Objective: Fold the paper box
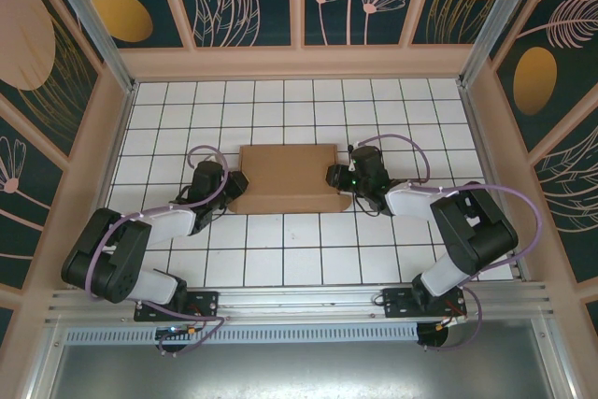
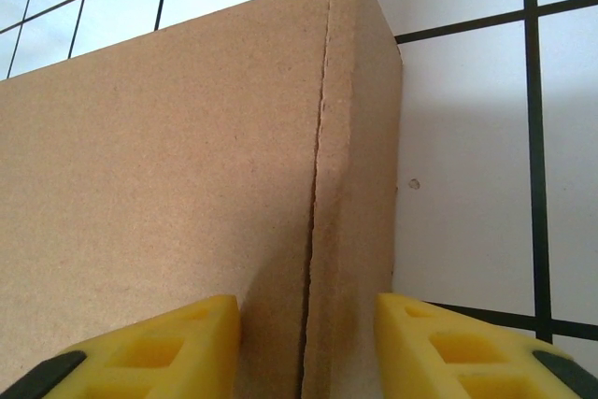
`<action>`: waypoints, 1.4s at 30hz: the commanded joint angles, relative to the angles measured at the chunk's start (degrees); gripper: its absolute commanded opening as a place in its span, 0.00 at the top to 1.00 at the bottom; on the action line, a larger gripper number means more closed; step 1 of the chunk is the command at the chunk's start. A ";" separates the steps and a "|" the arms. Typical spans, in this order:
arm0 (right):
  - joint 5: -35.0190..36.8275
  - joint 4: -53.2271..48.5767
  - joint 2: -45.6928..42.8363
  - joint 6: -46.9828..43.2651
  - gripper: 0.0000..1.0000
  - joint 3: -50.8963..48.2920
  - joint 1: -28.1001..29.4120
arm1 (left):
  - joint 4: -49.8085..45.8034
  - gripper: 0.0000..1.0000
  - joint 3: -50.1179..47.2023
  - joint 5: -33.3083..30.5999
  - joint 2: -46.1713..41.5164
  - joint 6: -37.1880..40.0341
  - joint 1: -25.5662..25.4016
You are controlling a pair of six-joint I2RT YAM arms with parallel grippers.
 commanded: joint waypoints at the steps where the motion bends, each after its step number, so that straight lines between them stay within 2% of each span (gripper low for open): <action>1: 0.91 -4.33 2.79 -0.07 0.58 -0.95 1.60 | -2.83 0.80 -1.16 -3.41 0.88 0.39 -0.21; 6: 4.47 -7.30 0.01 -1.58 0.50 0.44 2.19 | -8.11 0.53 1.31 -7.04 -3.54 2.16 -0.21; 11: 12.47 -11.68 -9.28 -8.36 0.36 2.73 3.54 | -16.69 0.49 7.24 -12.64 -11.20 7.27 -0.21; 13: 16.58 -11.71 -12.52 -11.80 0.33 3.21 4.97 | -18.71 0.52 9.53 -13.43 -13.01 9.50 -0.26; 15: 17.11 -10.40 -14.62 -15.40 0.34 3.50 6.18 | -19.58 0.58 11.76 -10.57 -12.76 11.87 -0.78; 17: 12.13 -7.07 -15.74 -22.15 0.37 2.58 7.39 | -20.31 0.66 14.25 -4.23 -10.16 12.06 -1.90; 20: 5.32 -2.54 -16.08 -38.22 0.37 0.35 12.04 | -21.70 0.82 16.87 0.21 -5.85 9.71 -4.31; 22: 6.05 -0.25 -15.20 -47.42 0.36 -0.60 16.28 | -18.96 0.87 15.85 1.64 -4.73 8.78 -5.38; 26: 10.11 1.72 -9.77 -63.75 0.33 0.24 24.59 | -16.62 0.87 15.10 5.16 -1.72 7.05 -5.49; 30: 10.99 3.07 -4.03 -70.02 0.30 2.51 27.57 | -14.43 0.87 13.96 7.68 1.22 6.12 -5.66; 38: 15.29 6.45 3.81 -76.57 0.30 6.59 28.16 | -12.35 0.93 10.43 4.94 3.37 5.16 -5.66; 42: 9.19 5.85 2.91 -76.47 0.30 6.95 28.16 | -12.38 0.93 10.08 4.42 3.44 5.05 -5.66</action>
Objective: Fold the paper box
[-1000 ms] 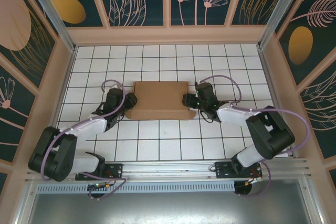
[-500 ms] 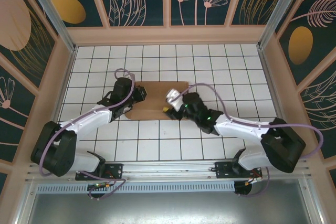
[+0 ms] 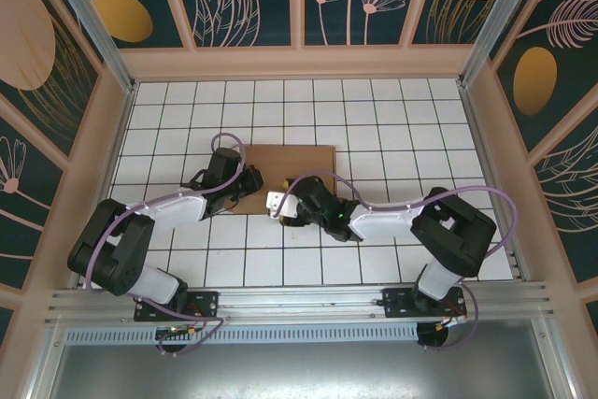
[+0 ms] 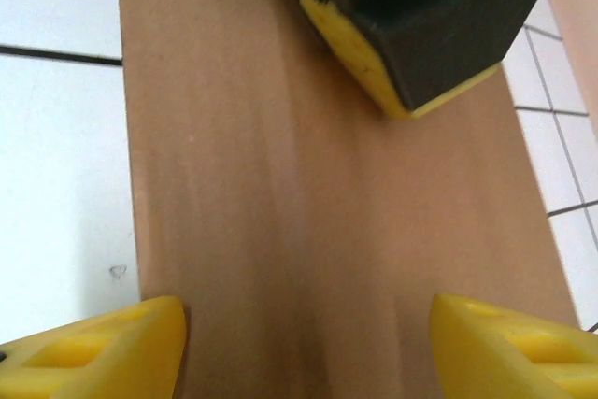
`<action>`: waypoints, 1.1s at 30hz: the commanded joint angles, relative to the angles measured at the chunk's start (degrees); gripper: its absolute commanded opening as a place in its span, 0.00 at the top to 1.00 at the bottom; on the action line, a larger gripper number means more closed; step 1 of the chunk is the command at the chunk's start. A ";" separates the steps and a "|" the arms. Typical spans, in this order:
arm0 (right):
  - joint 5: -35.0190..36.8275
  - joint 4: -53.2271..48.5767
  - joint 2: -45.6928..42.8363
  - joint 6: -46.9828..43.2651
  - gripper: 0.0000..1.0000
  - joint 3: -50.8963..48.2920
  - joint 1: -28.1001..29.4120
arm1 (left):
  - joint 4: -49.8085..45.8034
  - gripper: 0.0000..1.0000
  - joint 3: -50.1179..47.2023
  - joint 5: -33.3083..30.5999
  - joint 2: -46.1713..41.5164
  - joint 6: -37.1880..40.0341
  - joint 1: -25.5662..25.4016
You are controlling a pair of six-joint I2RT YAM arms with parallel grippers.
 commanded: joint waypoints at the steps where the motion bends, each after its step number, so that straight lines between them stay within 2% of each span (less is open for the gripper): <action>1: -5.07 2.19 -1.37 -2.15 0.30 1.23 0.34 | 0.40 0.93 -1.14 -0.87 0.42 -0.78 -0.11; 3: -7.42 3.07 -2.12 -1.87 0.29 0.51 0.21 | 0.36 0.93 -1.20 -0.78 0.53 -0.65 -0.11; 9: -7.71 0.10 0.60 -1.19 0.31 2.84 -1.10 | 0.51 0.93 -1.40 -0.73 0.36 -0.61 -0.10; 21: 0.37 -5.17 10.76 -1.37 0.45 8.91 -2.30 | 1.81 0.98 -2.54 -0.56 0.46 -1.73 -0.14; 25: 5.26 -5.44 13.18 -2.27 0.58 9.91 -2.21 | 1.79 0.99 -2.45 -0.43 0.40 -1.70 -0.11; 28: 7.93 -6.03 14.39 -2.40 0.77 10.87 -2.12 | 1.85 0.99 -2.46 -0.51 0.31 -1.70 -0.11; 33: 8.71 -4.91 15.30 -3.44 0.81 10.34 -1.60 | 1.72 0.99 -2.46 -0.42 -0.01 -1.87 -0.07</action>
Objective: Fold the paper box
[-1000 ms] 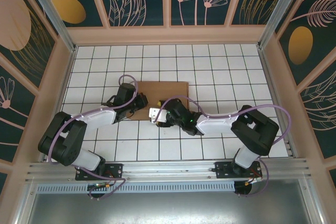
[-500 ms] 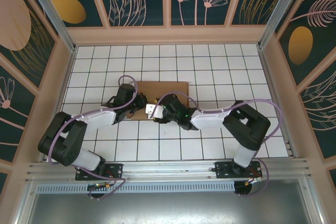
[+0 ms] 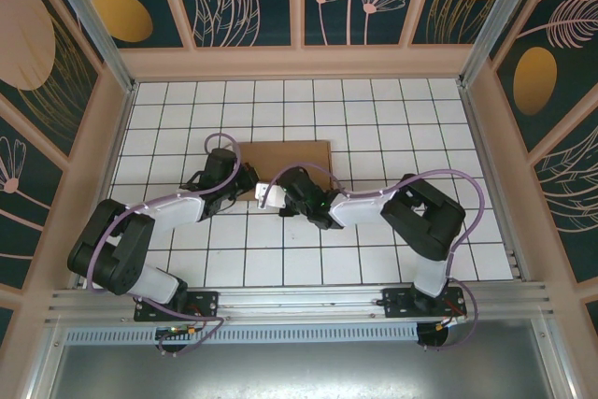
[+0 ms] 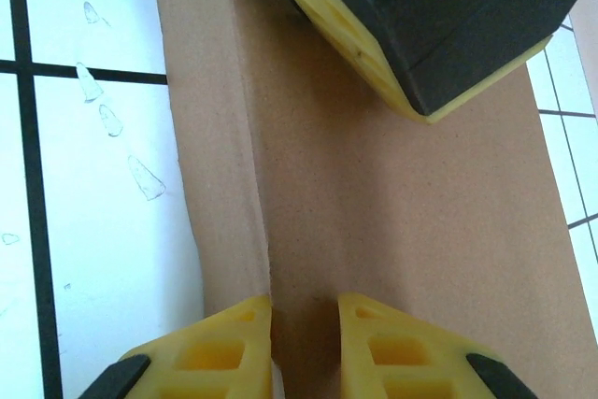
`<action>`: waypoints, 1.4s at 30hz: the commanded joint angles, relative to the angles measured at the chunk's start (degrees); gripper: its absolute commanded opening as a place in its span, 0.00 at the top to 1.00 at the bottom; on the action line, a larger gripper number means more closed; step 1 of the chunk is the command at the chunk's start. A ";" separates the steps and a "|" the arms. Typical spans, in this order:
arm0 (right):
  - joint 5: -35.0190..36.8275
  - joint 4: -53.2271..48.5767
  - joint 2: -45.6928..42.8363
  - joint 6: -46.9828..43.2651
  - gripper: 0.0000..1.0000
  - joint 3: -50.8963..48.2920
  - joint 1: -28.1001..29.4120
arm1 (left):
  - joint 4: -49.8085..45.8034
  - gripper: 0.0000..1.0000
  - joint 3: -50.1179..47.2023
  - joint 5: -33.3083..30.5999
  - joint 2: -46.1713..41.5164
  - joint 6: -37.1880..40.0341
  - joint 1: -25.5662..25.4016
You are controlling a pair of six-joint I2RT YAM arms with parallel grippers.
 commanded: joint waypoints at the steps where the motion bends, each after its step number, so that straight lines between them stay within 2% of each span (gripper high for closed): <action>1: 6.32 -2.90 4.06 -1.20 0.81 0.30 0.17 | -1.40 0.99 -0.94 2.02 -0.22 0.24 -1.34; 8: 9.23 -0.80 3.71 -1.08 0.82 -0.94 0.27 | -2.95 0.96 -0.35 0.65 -2.40 0.58 -1.38; 12: 4.58 2.07 -3.92 2.42 0.69 -3.19 0.13 | -6.40 0.86 2.58 -1.16 -4.86 2.01 -1.38; 15: -0.33 4.64 -12.18 7.29 0.62 -5.61 -0.36 | -9.11 0.80 5.42 -2.19 -6.41 3.28 -1.38; 18: -5.48 6.26 -19.94 16.41 0.57 -8.59 -3.03 | -13.07 0.68 8.42 -5.18 -7.52 5.34 -1.38; 22: -5.03 4.23 -27.66 27.38 0.49 -11.84 -7.36 | -15.43 0.56 8.71 -9.24 -11.04 7.38 -1.29; 25: -3.85 2.07 -30.76 22.60 0.48 -14.88 -7.20 | -16.89 0.54 9.25 -11.57 -12.14 9.59 -1.15; 28: 3.24 -0.61 -29.14 14.37 0.45 -14.82 -4.28 | -19.01 0.54 12.94 -9.50 -9.93 12.09 -1.14; 30: 7.38 -0.20 -27.55 14.80 0.42 -14.05 -4.70 | -19.91 0.54 15.65 -7.78 -7.43 12.97 -1.16; 32: 4.73 -0.49 -27.28 22.11 0.37 -12.72 -8.23 | -20.06 0.54 17.63 -7.34 -4.90 13.08 -1.04; 34: -4.38 -2.94 -27.37 33.12 0.34 -10.10 -14.36 | -19.70 0.53 18.91 -6.94 -2.49 12.86 -0.41; 36: -6.29 -4.77 -26.40 42.40 0.34 -7.52 -19.39 | -19.43 0.52 19.00 -6.26 -0.83 12.47 1.28; 39: -8.28 -8.83 -23.96 50.85 0.38 -3.73 -24.84 | -16.18 0.51 15.20 -6.86 -1.67 10.57 5.67; 42: -18.26 -7.28 -21.42 54.93 0.41 -3.79 -30.86 | -8.56 0.48 9.20 -1.73 -3.23 8.03 10.42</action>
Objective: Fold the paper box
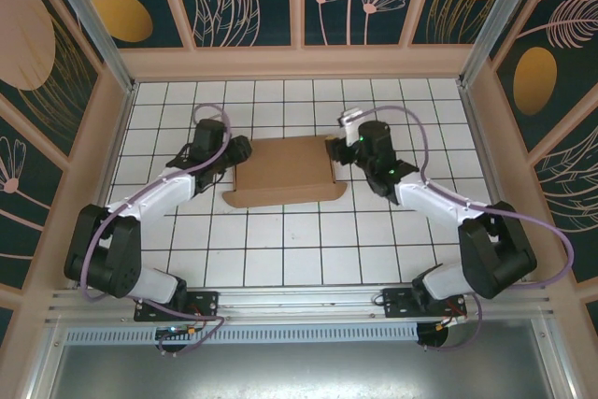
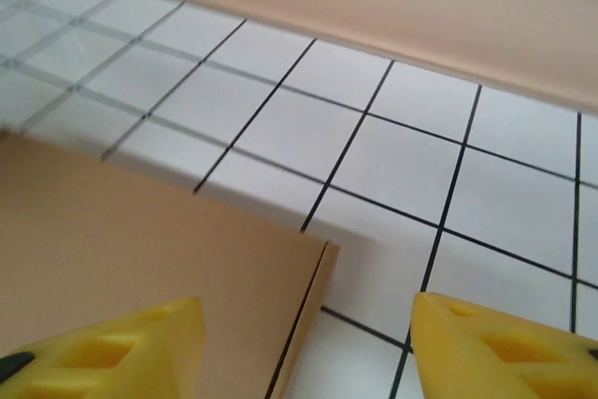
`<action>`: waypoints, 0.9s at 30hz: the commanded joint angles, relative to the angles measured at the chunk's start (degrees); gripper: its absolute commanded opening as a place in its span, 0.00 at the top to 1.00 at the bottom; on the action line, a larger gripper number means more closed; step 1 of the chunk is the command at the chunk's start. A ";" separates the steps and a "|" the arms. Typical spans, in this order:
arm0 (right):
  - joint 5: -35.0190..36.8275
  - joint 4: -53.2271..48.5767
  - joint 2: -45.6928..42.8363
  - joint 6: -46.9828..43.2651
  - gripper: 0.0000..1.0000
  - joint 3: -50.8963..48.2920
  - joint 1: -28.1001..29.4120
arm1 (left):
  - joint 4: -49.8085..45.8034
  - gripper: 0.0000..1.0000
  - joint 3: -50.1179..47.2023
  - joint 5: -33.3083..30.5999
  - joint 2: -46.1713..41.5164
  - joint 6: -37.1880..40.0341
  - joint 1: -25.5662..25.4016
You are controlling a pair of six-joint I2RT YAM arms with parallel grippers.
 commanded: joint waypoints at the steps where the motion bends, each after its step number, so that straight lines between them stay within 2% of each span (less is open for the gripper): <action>1: -12.58 -0.09 3.14 11.81 0.41 0.12 -4.35 | 5.36 0.48 -3.58 5.15 -0.72 -0.22 3.16; 4: -21.03 2.46 6.07 19.74 0.41 -0.16 -7.86 | 2.79 0.45 -2.05 7.84 1.67 4.60 3.30; 6: -24.58 0.14 9.02 23.38 0.40 2.02 -9.56 | 2.57 0.44 -2.30 8.80 2.55 7.36 3.58; 9: -27.30 -2.08 12.77 23.82 0.36 3.70 -10.34 | 1.66 0.44 -1.45 9.15 5.66 11.04 4.52; 13: -31.47 1.57 15.34 26.28 0.32 2.22 -10.93 | 1.17 0.47 0.41 14.34 10.48 12.25 6.29; 18: -32.23 3.90 17.49 28.19 0.29 0.34 -11.23 | -0.27 0.57 2.48 17.98 14.46 15.28 7.67; 23: -35.43 10.82 18.10 32.88 0.28 -4.13 -12.75 | 1.14 0.69 2.80 25.25 17.30 17.57 10.02; 27: -34.61 13.72 18.44 35.26 0.28 -7.09 -13.49 | -1.37 0.79 5.18 26.66 20.26 20.41 10.39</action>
